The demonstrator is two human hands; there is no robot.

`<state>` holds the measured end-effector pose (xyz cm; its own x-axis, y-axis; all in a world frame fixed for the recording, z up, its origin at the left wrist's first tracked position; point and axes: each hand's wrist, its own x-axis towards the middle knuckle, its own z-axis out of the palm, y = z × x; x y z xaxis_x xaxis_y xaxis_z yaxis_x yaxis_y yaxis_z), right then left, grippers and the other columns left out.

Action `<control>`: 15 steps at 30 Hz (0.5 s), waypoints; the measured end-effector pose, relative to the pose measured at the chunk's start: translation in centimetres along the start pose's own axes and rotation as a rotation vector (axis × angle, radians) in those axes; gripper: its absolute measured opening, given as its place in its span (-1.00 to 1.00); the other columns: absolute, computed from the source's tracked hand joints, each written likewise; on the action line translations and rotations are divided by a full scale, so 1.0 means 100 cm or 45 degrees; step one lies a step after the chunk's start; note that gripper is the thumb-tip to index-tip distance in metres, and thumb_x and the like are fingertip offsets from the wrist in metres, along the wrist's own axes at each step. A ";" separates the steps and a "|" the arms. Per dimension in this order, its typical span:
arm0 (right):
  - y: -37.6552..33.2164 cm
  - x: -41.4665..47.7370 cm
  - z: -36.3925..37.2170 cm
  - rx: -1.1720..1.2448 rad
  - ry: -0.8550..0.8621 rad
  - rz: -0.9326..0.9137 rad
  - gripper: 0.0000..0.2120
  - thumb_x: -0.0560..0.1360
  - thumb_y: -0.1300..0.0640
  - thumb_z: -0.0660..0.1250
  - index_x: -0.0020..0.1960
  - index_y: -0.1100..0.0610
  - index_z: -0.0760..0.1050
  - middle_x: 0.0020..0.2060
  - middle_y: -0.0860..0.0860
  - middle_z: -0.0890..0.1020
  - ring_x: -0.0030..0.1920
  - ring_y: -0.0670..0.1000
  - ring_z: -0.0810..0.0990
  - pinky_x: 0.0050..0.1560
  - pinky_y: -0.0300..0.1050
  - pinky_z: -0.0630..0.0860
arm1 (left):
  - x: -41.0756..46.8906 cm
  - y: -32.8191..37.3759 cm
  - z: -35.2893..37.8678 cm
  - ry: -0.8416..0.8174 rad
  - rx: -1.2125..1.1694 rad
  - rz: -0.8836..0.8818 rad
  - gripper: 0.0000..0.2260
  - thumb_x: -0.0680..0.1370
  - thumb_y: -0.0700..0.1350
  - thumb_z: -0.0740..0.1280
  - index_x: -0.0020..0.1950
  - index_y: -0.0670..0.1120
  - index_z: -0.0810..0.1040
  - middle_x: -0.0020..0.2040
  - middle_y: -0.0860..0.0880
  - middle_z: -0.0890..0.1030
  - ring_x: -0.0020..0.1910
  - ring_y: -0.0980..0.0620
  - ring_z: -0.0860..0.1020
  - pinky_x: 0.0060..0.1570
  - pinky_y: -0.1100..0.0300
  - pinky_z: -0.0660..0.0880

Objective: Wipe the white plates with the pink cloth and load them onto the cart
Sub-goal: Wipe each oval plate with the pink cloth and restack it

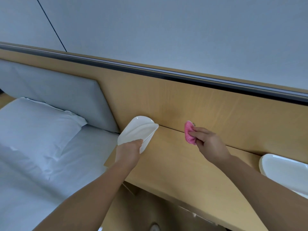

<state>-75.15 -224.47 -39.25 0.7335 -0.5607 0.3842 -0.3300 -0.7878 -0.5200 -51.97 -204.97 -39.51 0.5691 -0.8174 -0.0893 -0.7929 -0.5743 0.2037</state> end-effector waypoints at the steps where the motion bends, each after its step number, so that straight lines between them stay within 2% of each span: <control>1: -0.003 0.000 0.003 -0.010 -0.002 -0.002 -0.62 0.36 0.50 0.42 0.09 0.19 0.67 0.17 0.16 0.63 0.14 0.15 0.64 0.20 -0.04 0.45 | 0.002 -0.004 0.003 -0.021 -0.026 -0.019 -0.65 0.64 -0.10 0.11 0.43 0.04 0.35 0.25 0.07 0.52 0.18 -0.03 0.48 0.05 0.22 0.44; 4: -0.010 0.000 0.009 -0.059 0.009 -0.010 -0.61 0.34 0.52 0.42 0.08 0.19 0.67 0.16 0.15 0.64 0.12 0.15 0.64 0.18 -0.03 0.46 | 0.011 -0.013 0.010 -0.096 -0.031 -0.036 -0.75 0.60 -0.08 0.13 0.26 0.01 0.42 0.06 0.08 0.45 -0.03 0.04 0.38 -0.21 0.29 0.35; 7: -0.015 -0.002 0.014 -0.095 0.005 0.022 -0.61 0.36 0.51 0.41 0.09 0.19 0.67 0.17 0.13 0.63 0.13 0.12 0.64 0.17 -0.08 0.46 | 0.020 -0.019 0.022 -0.148 0.092 0.034 -0.78 0.56 -0.16 0.18 0.19 -0.01 0.42 -0.04 0.08 0.42 -0.12 0.06 0.40 -0.26 0.24 0.30; 11: -0.021 -0.007 0.018 -0.119 -0.004 0.067 -0.61 0.38 0.50 0.41 0.11 0.16 0.66 0.18 0.10 0.63 0.13 0.07 0.63 0.13 -0.22 0.46 | 0.027 -0.026 0.032 -0.174 0.187 0.135 -0.72 0.55 -0.27 0.16 0.23 -0.06 0.43 0.05 0.02 0.52 -0.14 0.05 0.43 -0.24 0.20 0.36; 15: -0.021 -0.017 0.022 -0.134 -0.005 0.136 -0.61 0.38 0.49 0.40 0.11 0.15 0.66 0.19 0.09 0.63 0.11 0.09 0.64 0.11 -0.13 0.50 | 0.034 -0.035 0.043 -0.211 0.186 0.183 -0.65 0.54 -0.31 0.13 0.27 -0.07 0.44 0.15 0.02 0.51 0.04 0.00 0.52 -0.16 0.17 0.44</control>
<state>-74.40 -221.35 -40.48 0.6930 -0.6419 0.3281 -0.4663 -0.7463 -0.4751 -48.20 -205.96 -44.72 0.4145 -0.8804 -0.2303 -0.8929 -0.4424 0.0842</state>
